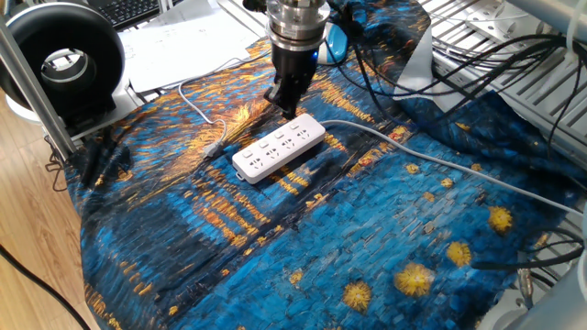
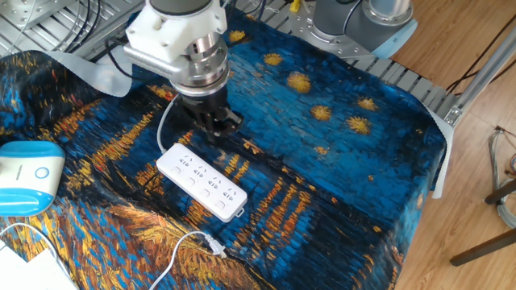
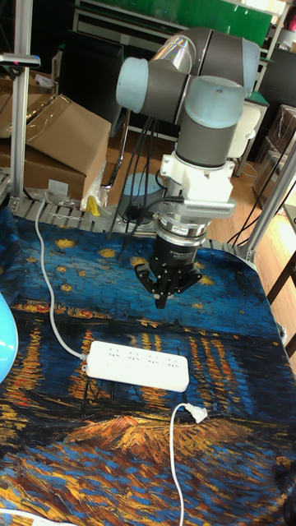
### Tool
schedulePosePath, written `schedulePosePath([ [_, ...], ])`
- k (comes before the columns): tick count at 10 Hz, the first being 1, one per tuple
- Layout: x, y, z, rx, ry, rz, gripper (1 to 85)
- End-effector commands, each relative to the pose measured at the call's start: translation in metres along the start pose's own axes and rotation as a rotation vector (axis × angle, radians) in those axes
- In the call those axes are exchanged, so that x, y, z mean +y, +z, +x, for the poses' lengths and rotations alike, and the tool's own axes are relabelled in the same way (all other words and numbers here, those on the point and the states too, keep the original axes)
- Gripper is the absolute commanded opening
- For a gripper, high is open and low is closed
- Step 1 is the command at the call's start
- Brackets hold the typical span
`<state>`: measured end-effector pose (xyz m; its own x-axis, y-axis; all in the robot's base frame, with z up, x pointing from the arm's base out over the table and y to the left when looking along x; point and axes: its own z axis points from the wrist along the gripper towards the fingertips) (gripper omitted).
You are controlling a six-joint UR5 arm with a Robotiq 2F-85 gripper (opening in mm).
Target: Plug in the power cord of the desk lamp, turn on the socket, and light up the desk lamp
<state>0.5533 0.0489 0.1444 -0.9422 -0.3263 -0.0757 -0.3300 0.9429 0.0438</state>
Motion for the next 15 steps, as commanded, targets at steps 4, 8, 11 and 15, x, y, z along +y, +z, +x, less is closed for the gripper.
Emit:
schedulePosePath([
  [4, -0.009, 0.043, -0.099, -0.171, -0.335, -0.027, 3.7],
  [8, -0.004, 0.055, -0.074, -0.055, -0.407, -0.069, 1.3],
  [11, 0.012, 0.05, -0.049, -0.023, -0.674, -0.167, 4.0],
  [15, 0.024, 0.051, -0.078, -0.048, -0.771, -0.155, 10.7],
])
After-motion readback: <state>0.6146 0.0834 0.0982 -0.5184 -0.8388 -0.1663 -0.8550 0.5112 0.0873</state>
